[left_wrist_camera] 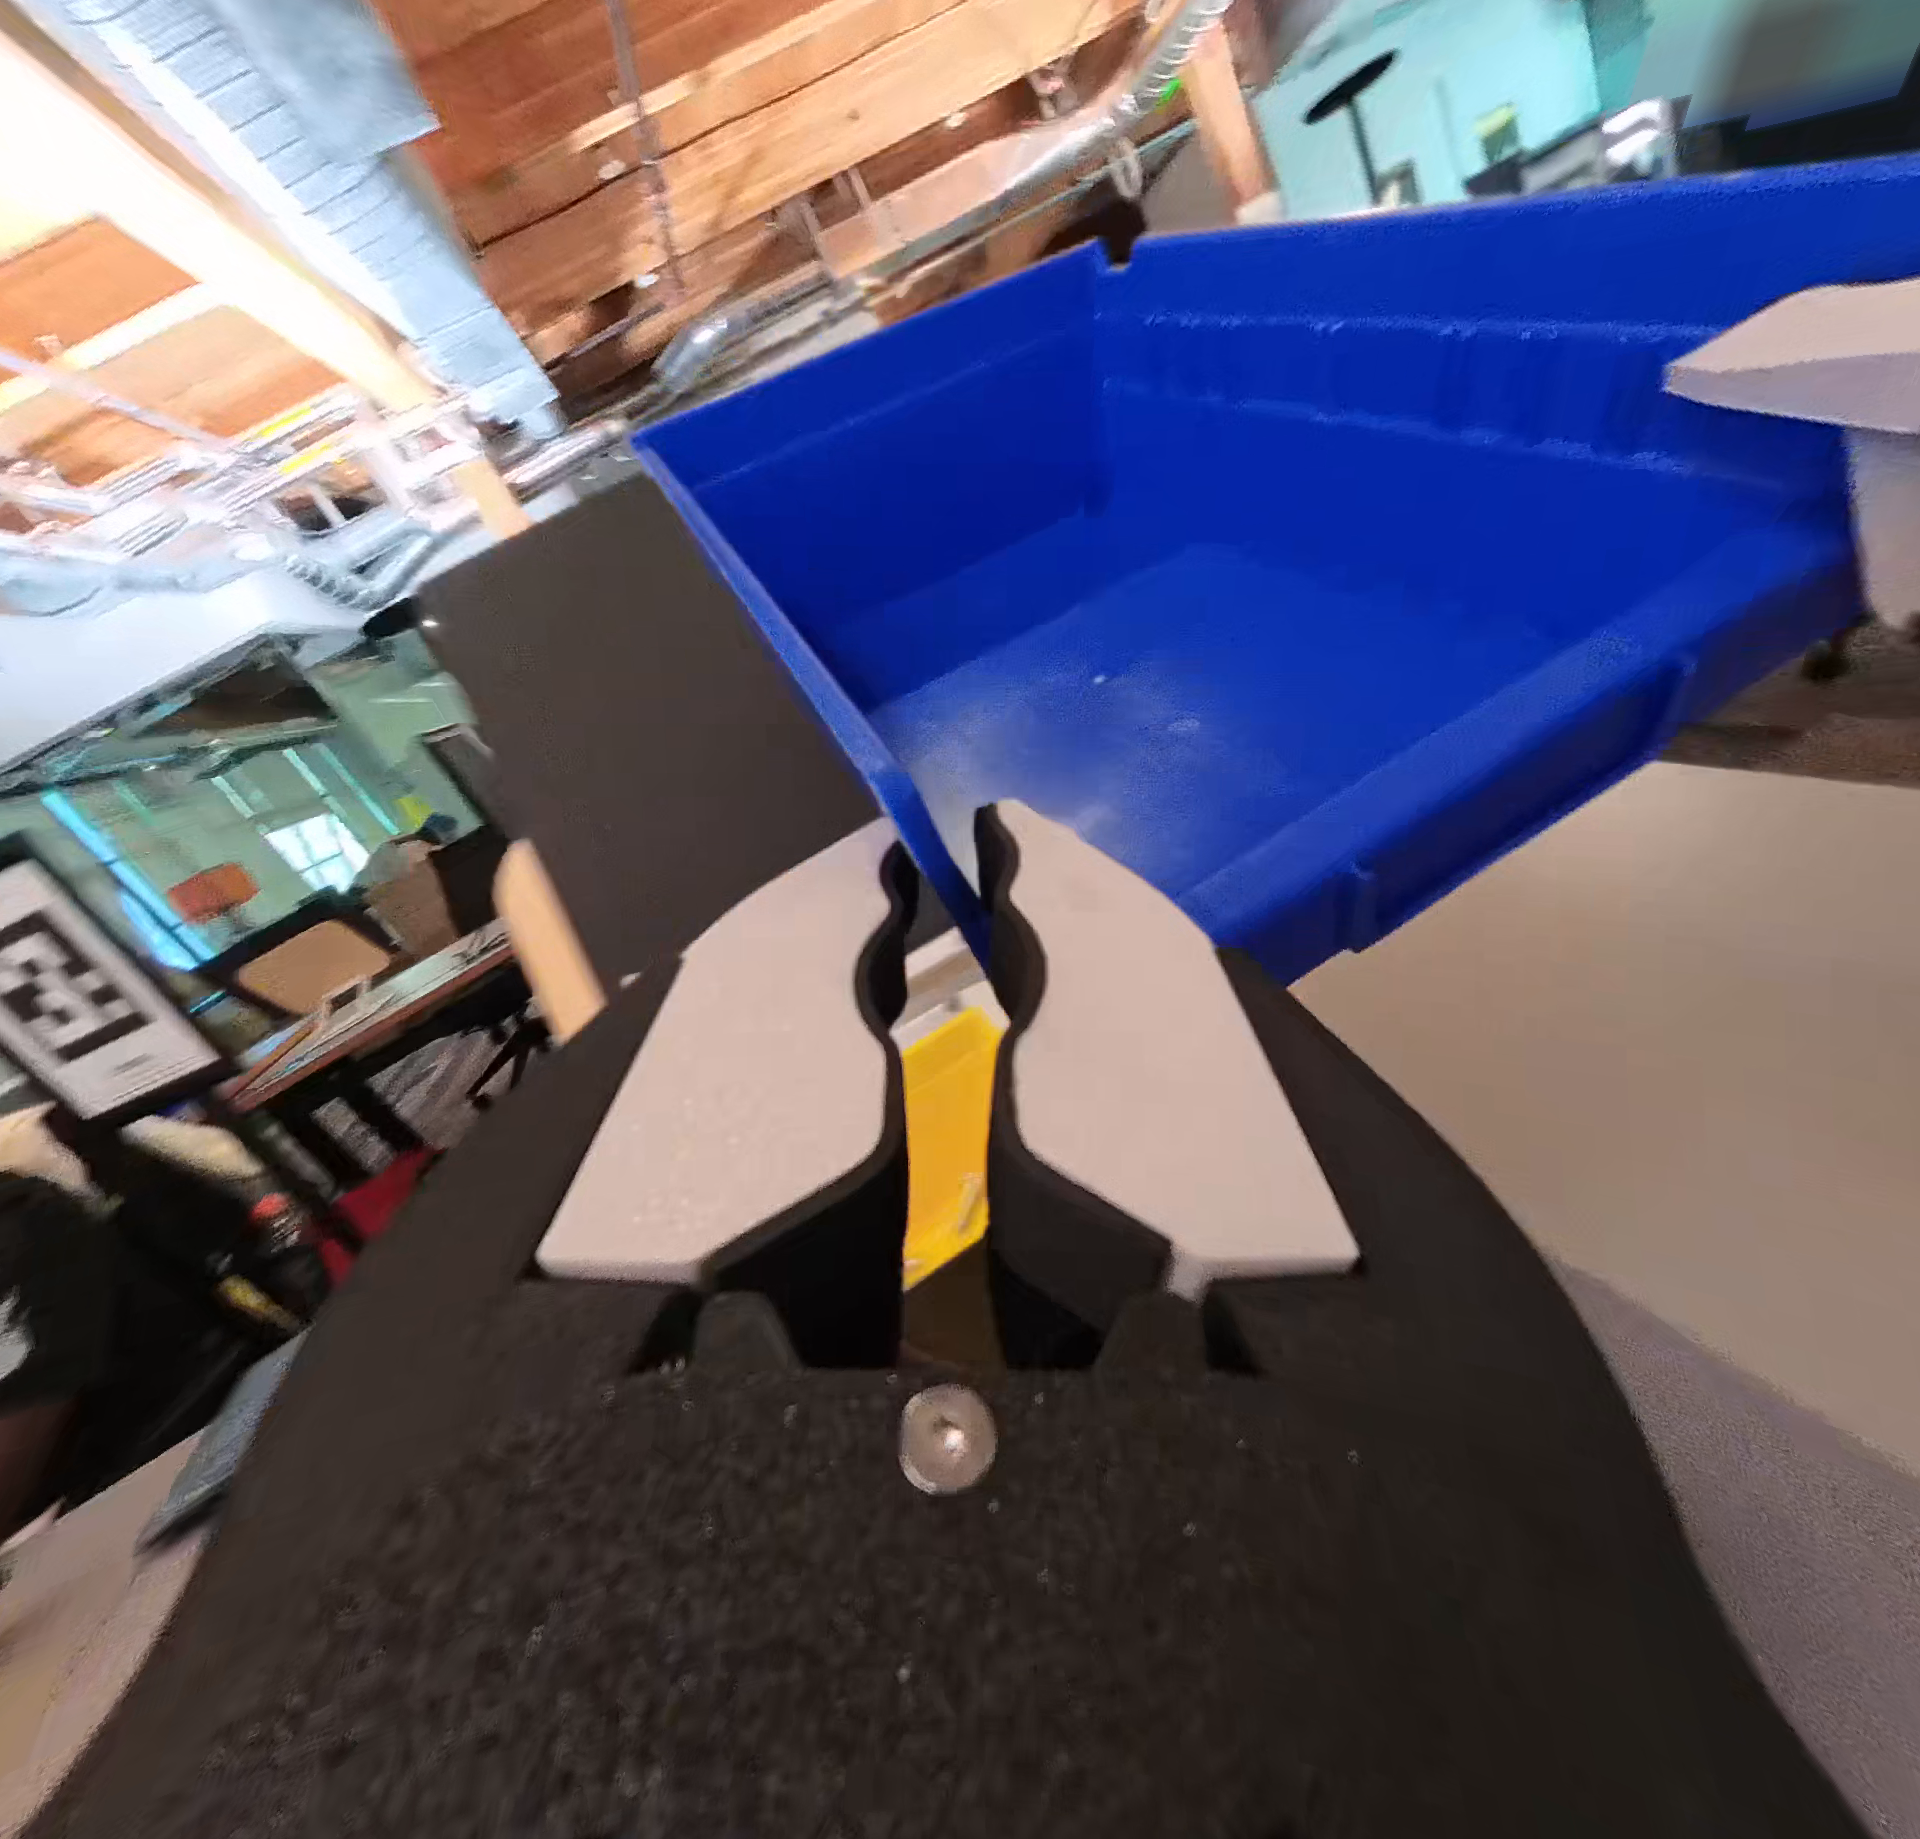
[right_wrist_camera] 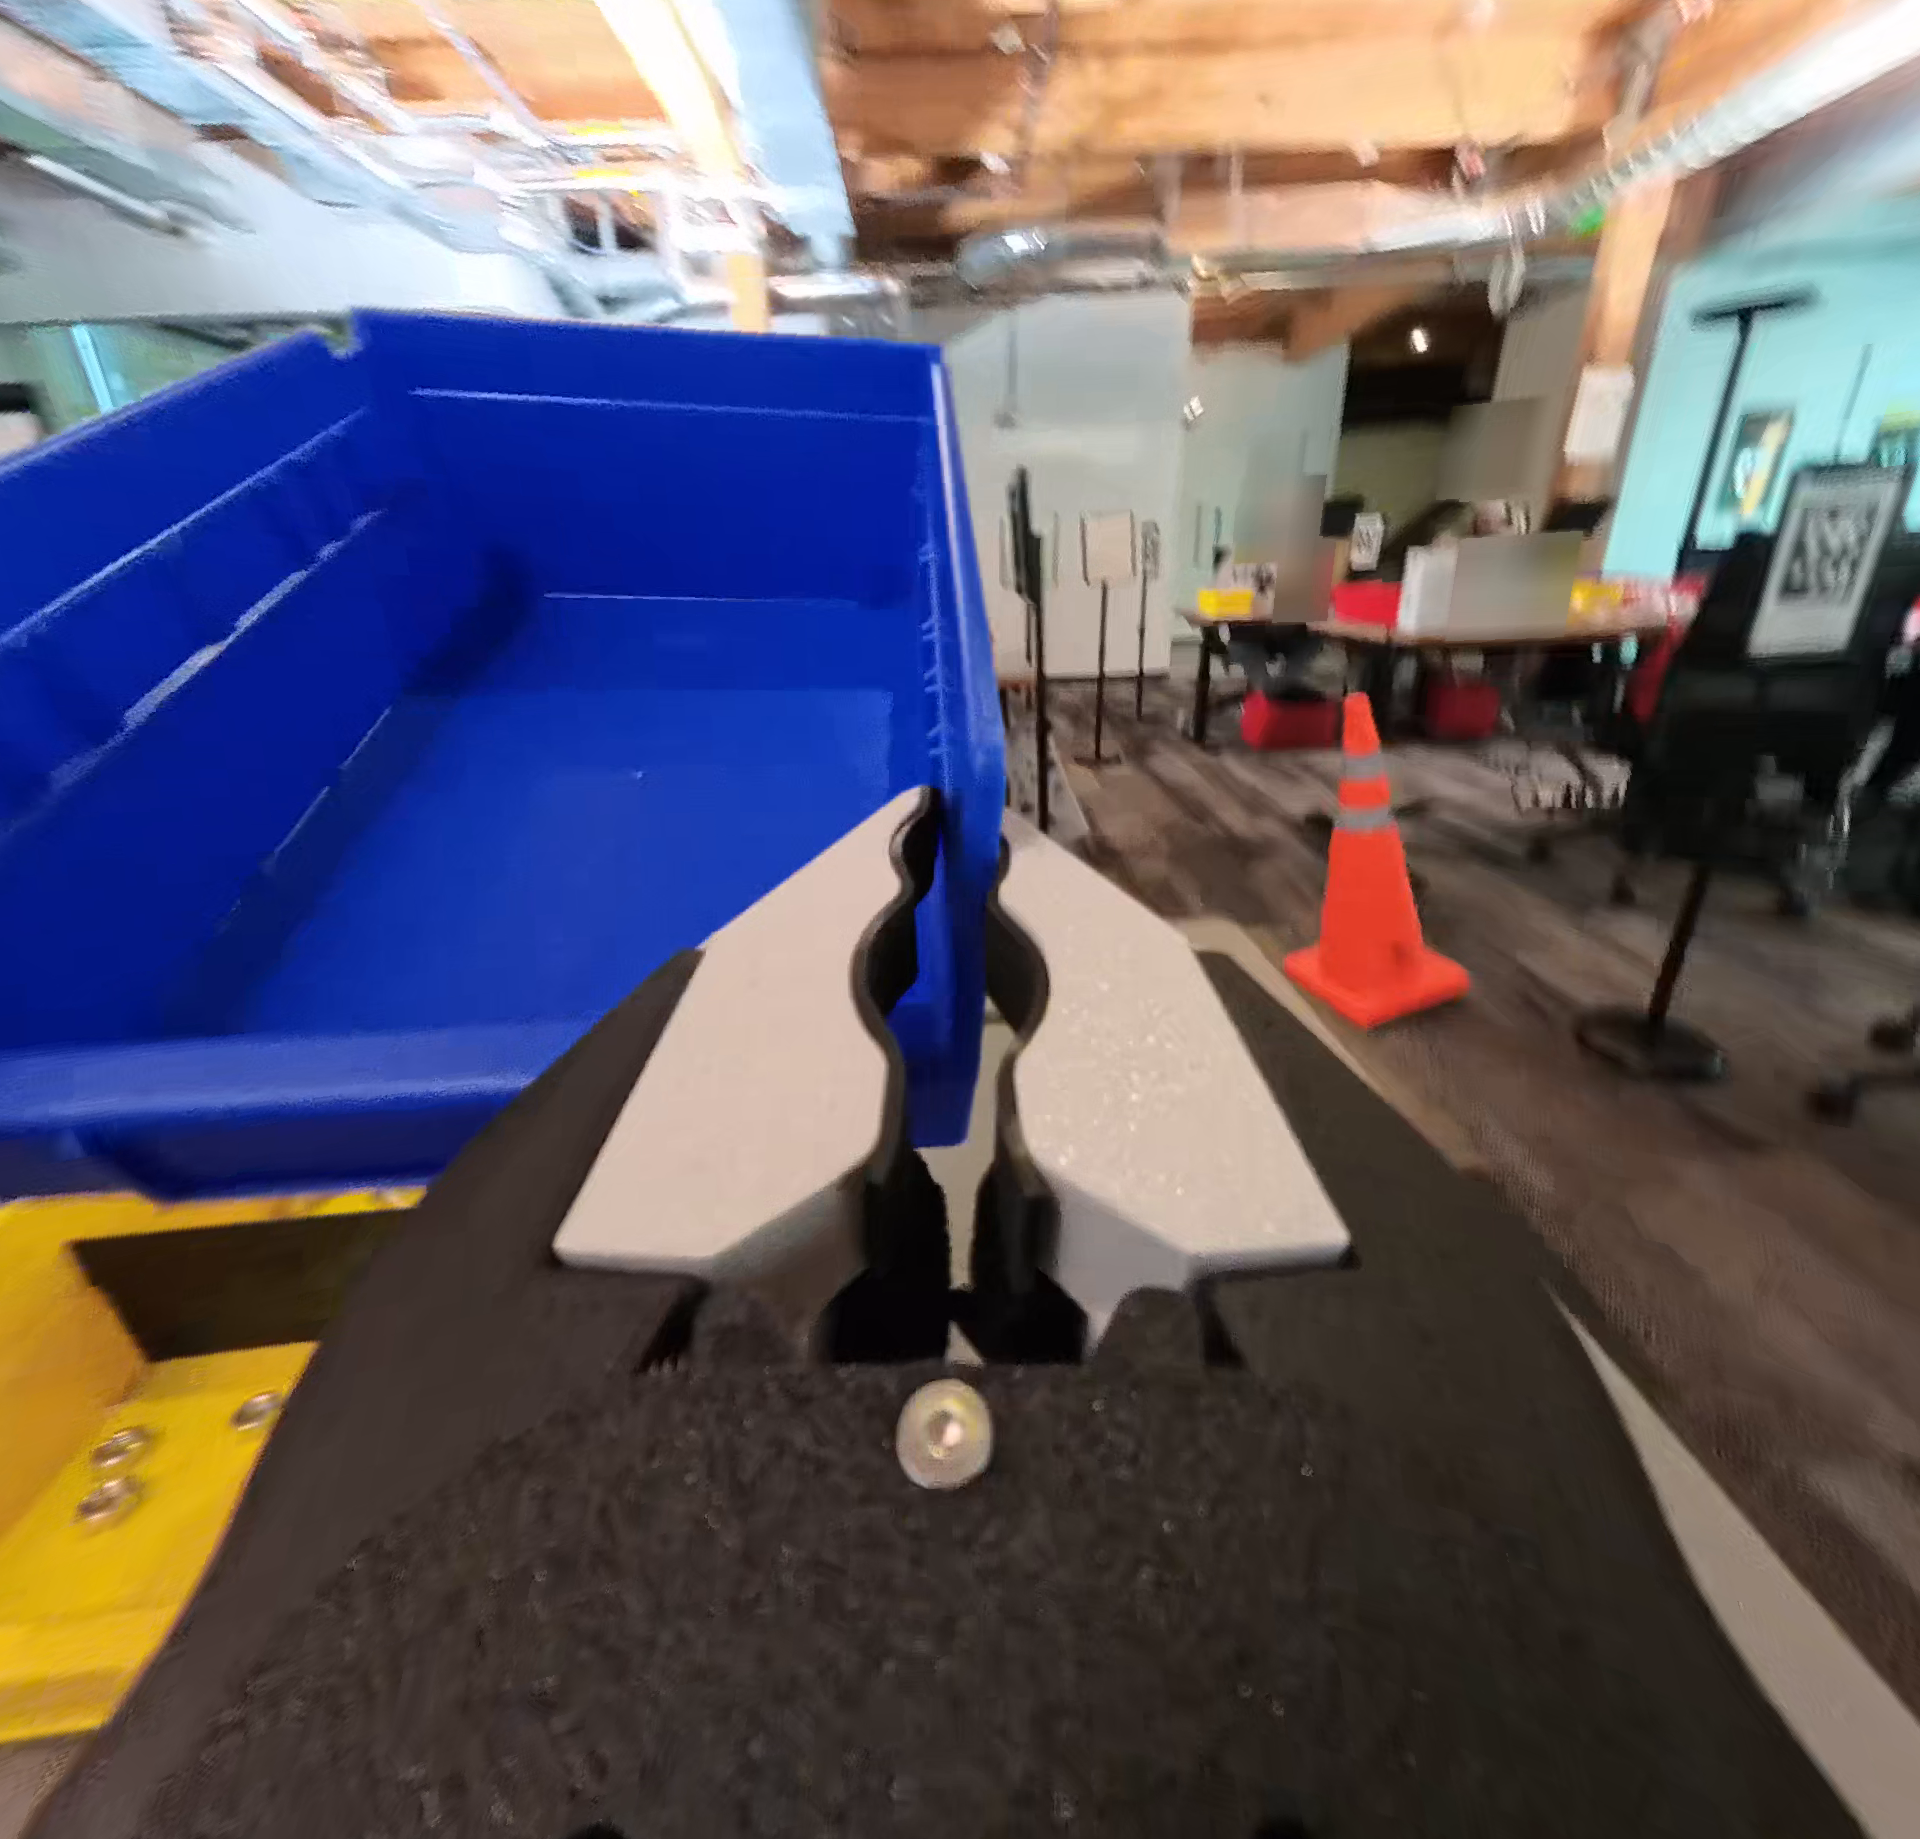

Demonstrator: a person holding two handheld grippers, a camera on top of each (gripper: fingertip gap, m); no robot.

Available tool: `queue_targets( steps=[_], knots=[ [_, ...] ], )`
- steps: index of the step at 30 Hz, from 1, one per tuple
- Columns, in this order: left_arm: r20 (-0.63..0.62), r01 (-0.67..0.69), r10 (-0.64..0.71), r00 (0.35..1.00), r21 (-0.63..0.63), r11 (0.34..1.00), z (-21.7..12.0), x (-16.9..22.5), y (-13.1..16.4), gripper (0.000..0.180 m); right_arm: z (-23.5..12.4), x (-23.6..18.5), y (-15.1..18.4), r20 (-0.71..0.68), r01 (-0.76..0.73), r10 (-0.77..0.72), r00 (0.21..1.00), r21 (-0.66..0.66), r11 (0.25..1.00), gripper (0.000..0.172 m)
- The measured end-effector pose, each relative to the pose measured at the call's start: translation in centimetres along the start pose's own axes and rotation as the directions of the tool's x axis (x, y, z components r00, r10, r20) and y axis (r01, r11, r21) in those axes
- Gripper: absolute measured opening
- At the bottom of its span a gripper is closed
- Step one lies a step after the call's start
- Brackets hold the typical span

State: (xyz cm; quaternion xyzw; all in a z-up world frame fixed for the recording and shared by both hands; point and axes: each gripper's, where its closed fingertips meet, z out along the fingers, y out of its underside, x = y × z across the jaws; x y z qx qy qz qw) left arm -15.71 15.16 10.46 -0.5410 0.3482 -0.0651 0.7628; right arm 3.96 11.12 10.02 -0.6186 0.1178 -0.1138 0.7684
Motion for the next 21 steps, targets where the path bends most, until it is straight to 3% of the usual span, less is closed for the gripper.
queue_targets(
  steps=[4, 8, 12, 15, 19, 21],
  knots=[
    [-0.083, 0.0, -0.004, 0.997, -0.049, 0.999, 4.2, 10.9, 2.0, 0.012, 1.7, 9.7, 7.8, -0.042, -0.12, 0.115, 0.993, -0.178, 0.977, 0.005],
    [-0.148, -0.015, -0.01, 0.989, -0.161, 0.987, 7.4, 17.2, 7.3, 0.011, 2.2, 14.2, 14.9, -0.049, -0.095, 0.083, 0.995, -0.349, 0.932, 0.003],
    [-0.19, 0.039, -0.095, 0.977, -0.28, 0.959, 8.6, 19.1, 11.9, 0.01, 2.5, 14.4, 19.7, -0.037, -0.126, 0.123, 0.992, -0.446, 0.886, 0.002],
    [-0.191, 0.128, -0.206, 0.96, -0.353, 0.927, 8.3, 19.2, 14.6, 0.011, 2.6, 13.5, 21.1, 0.0, -0.04, 0.045, 0.999, -0.485, 0.874, 0.002],
    [-0.243, 0.195, -0.332, 0.912, -0.456, 0.869, 6.9, 20.7, 17.4, 0.013, 2.0, 13.5, 23.6, -0.009, 0.038, -0.054, 0.998, -0.594, 0.803, 0.004],
    [-0.255, 0.218, -0.368, 0.894, -0.47, 0.855, 6.4, 21.0, 17.5, 0.015, 1.8, 13.3, 23.6, -0.003, 0.008, -0.012, 1.0, -0.583, 0.812, 0.004]
  ],
)
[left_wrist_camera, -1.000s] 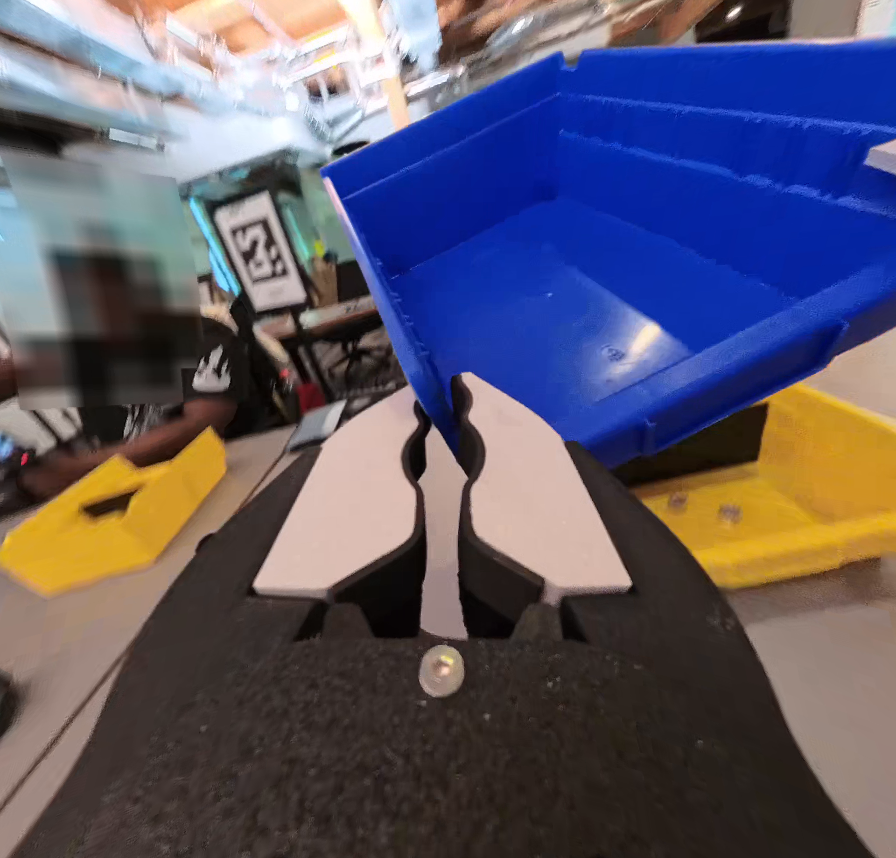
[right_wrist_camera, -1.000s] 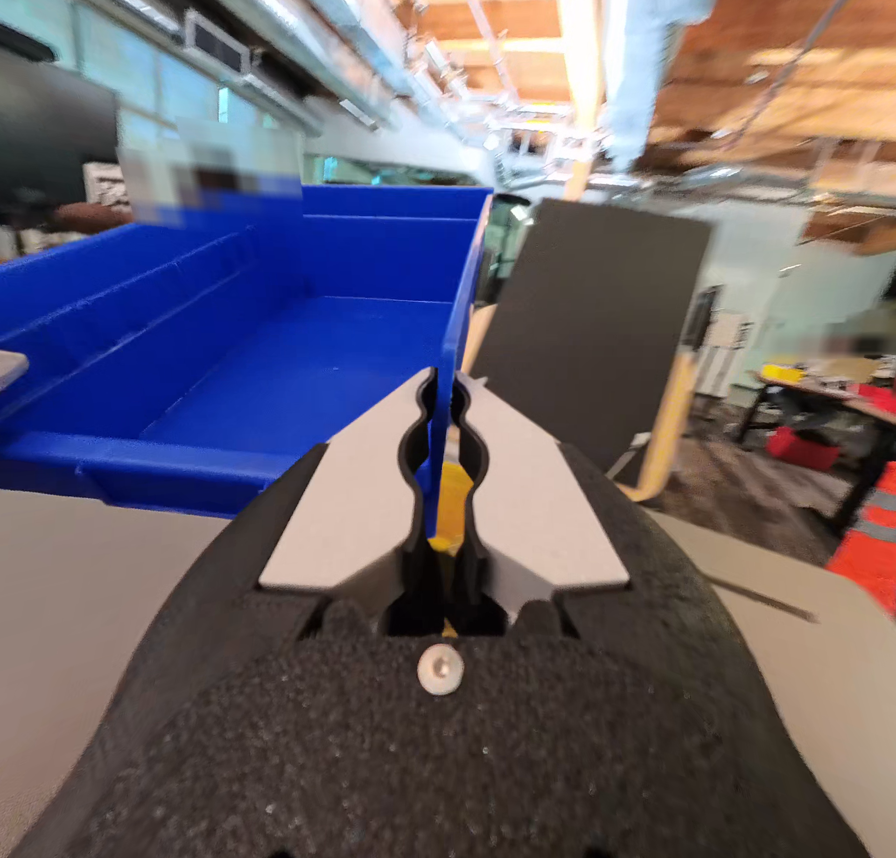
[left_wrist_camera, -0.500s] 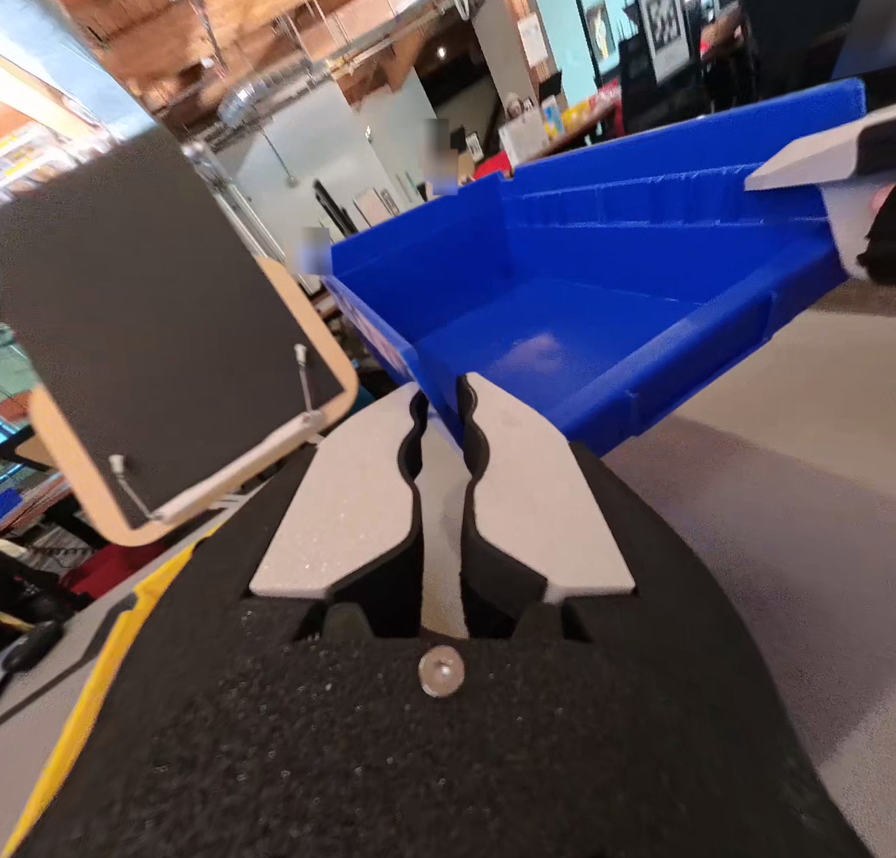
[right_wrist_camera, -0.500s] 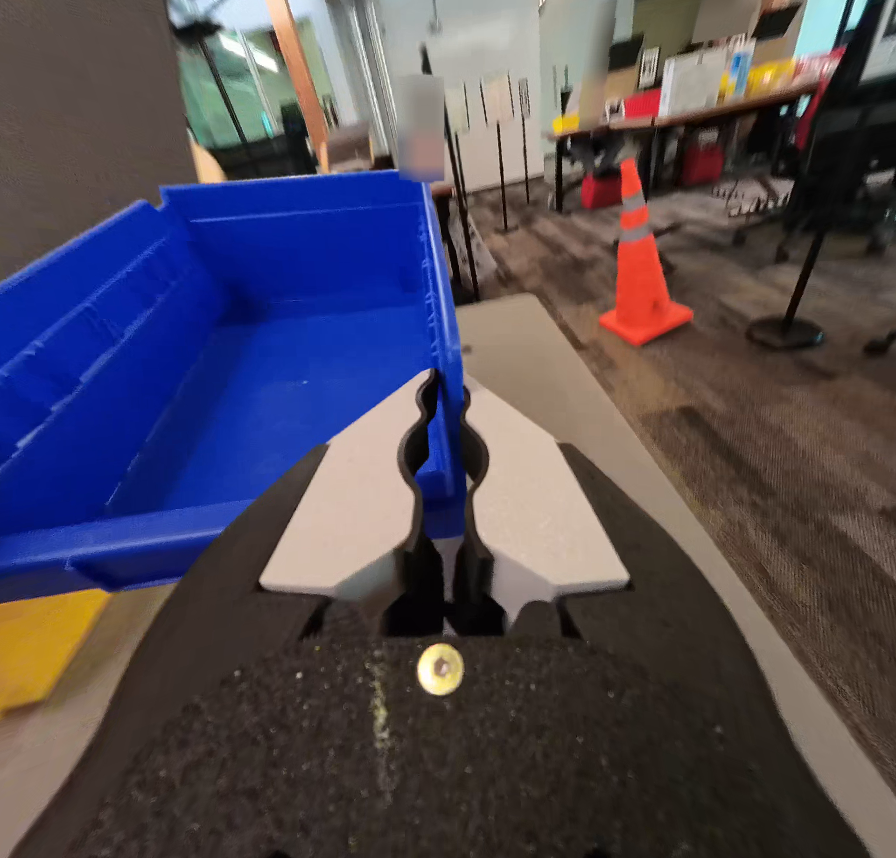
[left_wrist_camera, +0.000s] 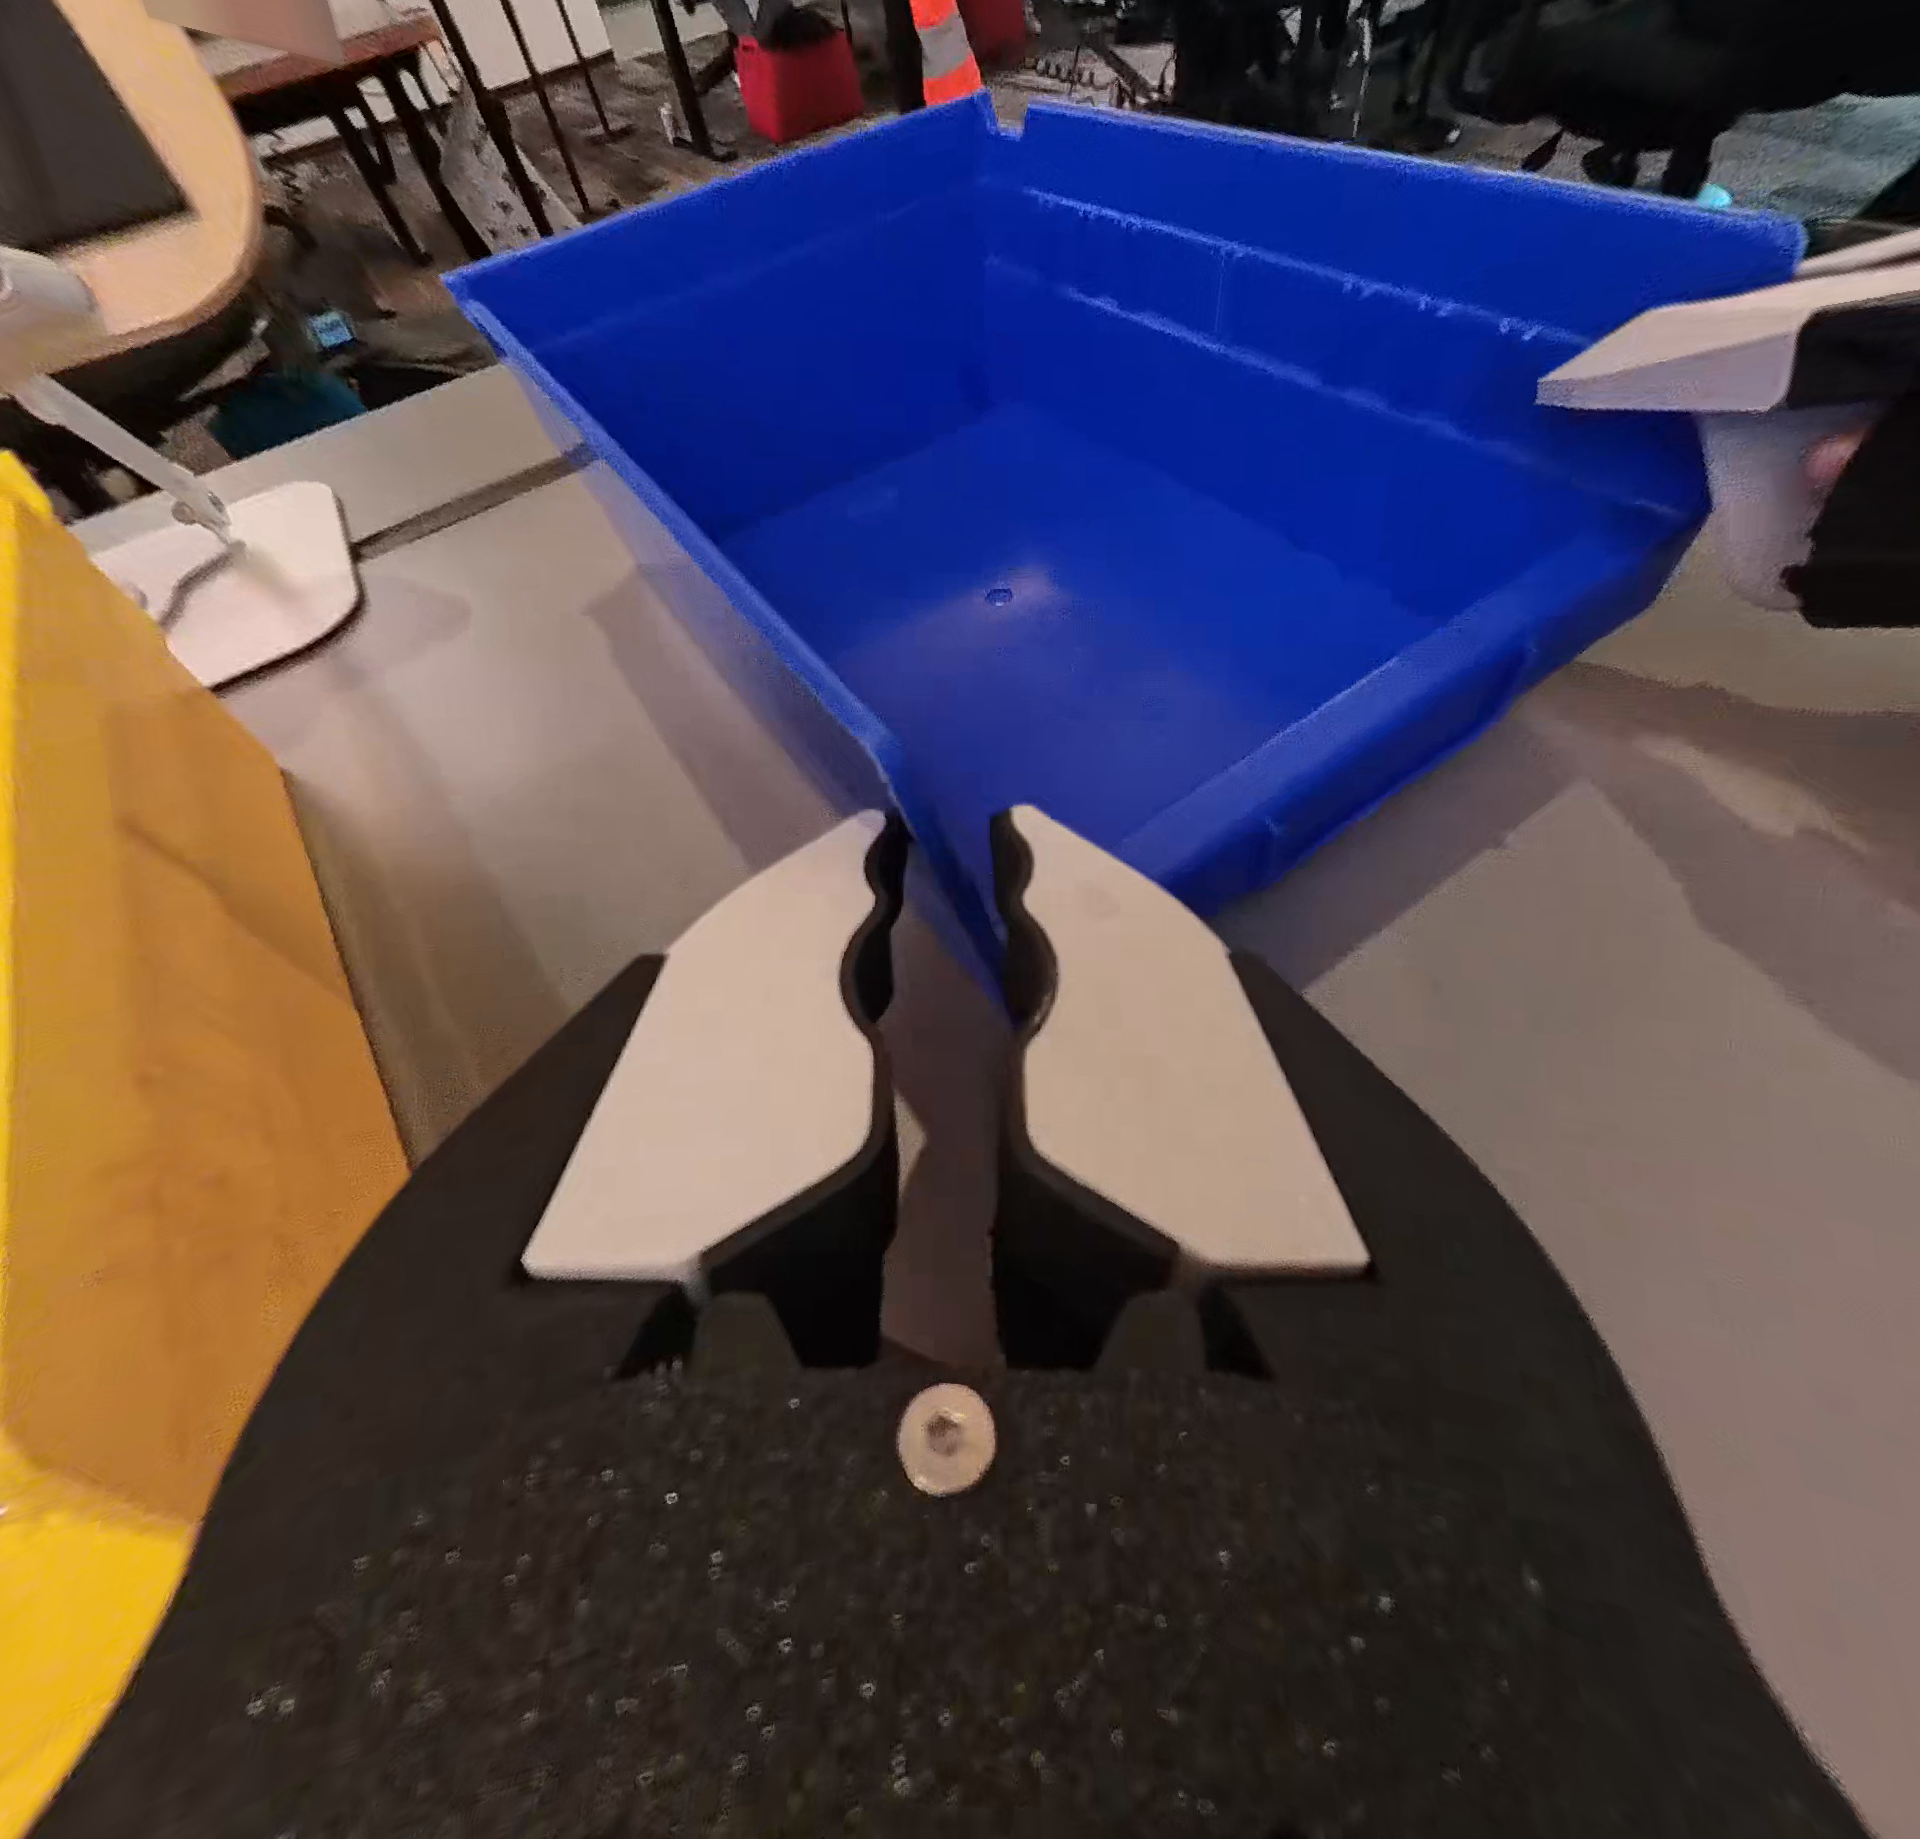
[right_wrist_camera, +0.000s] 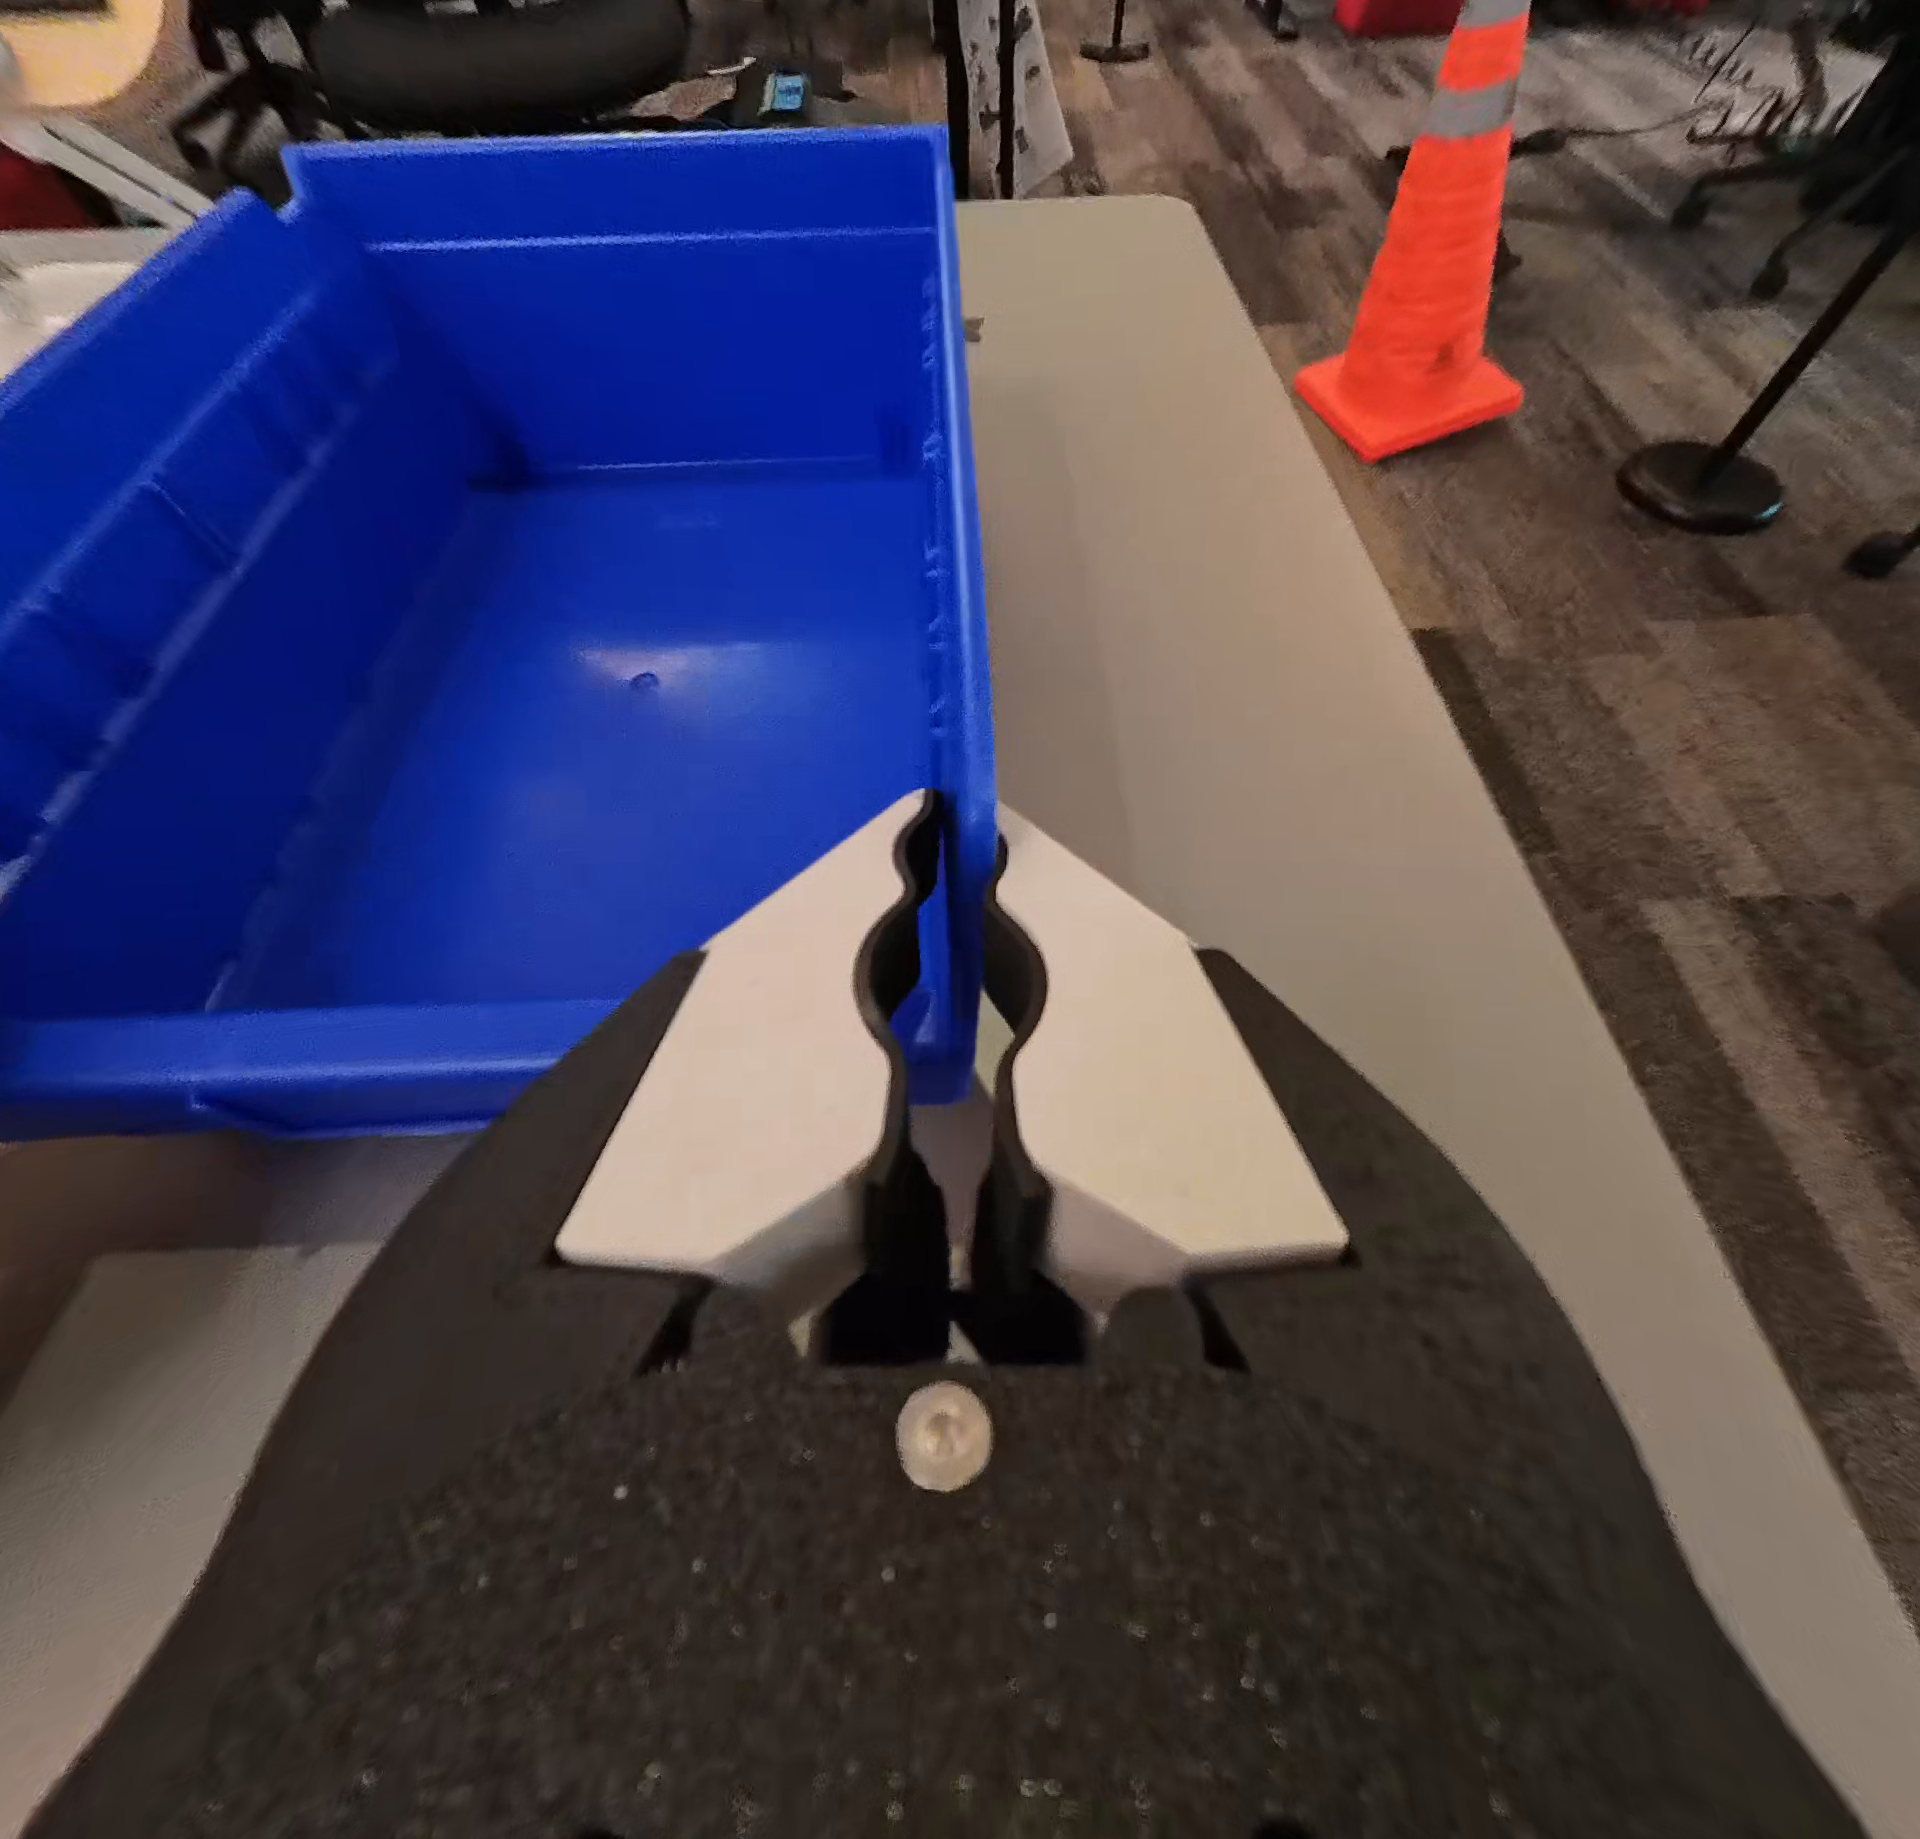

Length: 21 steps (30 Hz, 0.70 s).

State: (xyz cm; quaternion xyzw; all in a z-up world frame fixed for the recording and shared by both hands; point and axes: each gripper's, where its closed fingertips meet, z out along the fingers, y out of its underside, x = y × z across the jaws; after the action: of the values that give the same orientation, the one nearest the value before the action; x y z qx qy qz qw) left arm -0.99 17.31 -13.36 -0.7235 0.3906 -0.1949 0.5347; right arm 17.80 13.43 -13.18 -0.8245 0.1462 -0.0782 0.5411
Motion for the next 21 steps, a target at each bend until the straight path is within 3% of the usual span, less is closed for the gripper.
queue_targets(
  steps=[5, 10, 13, 15, 18, 21],
  knots=[
    [-0.166, 0.055, -0.067, 0.984, -0.077, 0.996, -1.9, 1.2, -0.9, 0.024, -0.9, 0.7, -0.5, -0.033, -0.021, 0.022, 0.999, 0.033, 0.999, 0.009],
    [-0.175, 0.084, -0.06, 0.983, 0.131, 0.988, -9.1, -3.1, -7.1, 0.035, -4.7, 0.9, -6.3, -0.148, 0.009, 0.028, 0.989, 0.244, 0.97, 0.029],
    [-0.077, 0.087, -0.071, 0.994, 0.23, 0.969, -13.9, -9.3, -8.5, 0.044, -7.1, -5.3, -9.8, -0.045, 0.054, -0.039, 0.998, 0.378, 0.924, 0.032],
    [0.036, 0.072, -0.082, 0.996, 0.234, 0.969, -16.3, -14.3, -7.3, 0.05, -7.9, -12.4, -10.3, 0.102, 0.063, -0.116, 0.988, 0.42, 0.905, 0.034],
    [0.227, 0.067, -0.111, 0.968, 0.195, 0.979, -18.6, -21.4, -2.9, 0.06, -7.7, -23.2, -7.7, 0.305, 0.055, -0.19, 0.933, 0.402, 0.914, 0.047],
    [0.239, 0.174, -0.203, 0.949, 0.137, 0.975, -18.7, -23.9, 2.1, 0.066, -6.3, -28.4, -4.1, 0.333, 0.0, -0.128, 0.934, 0.359, 0.933, 0.055]
  ],
)
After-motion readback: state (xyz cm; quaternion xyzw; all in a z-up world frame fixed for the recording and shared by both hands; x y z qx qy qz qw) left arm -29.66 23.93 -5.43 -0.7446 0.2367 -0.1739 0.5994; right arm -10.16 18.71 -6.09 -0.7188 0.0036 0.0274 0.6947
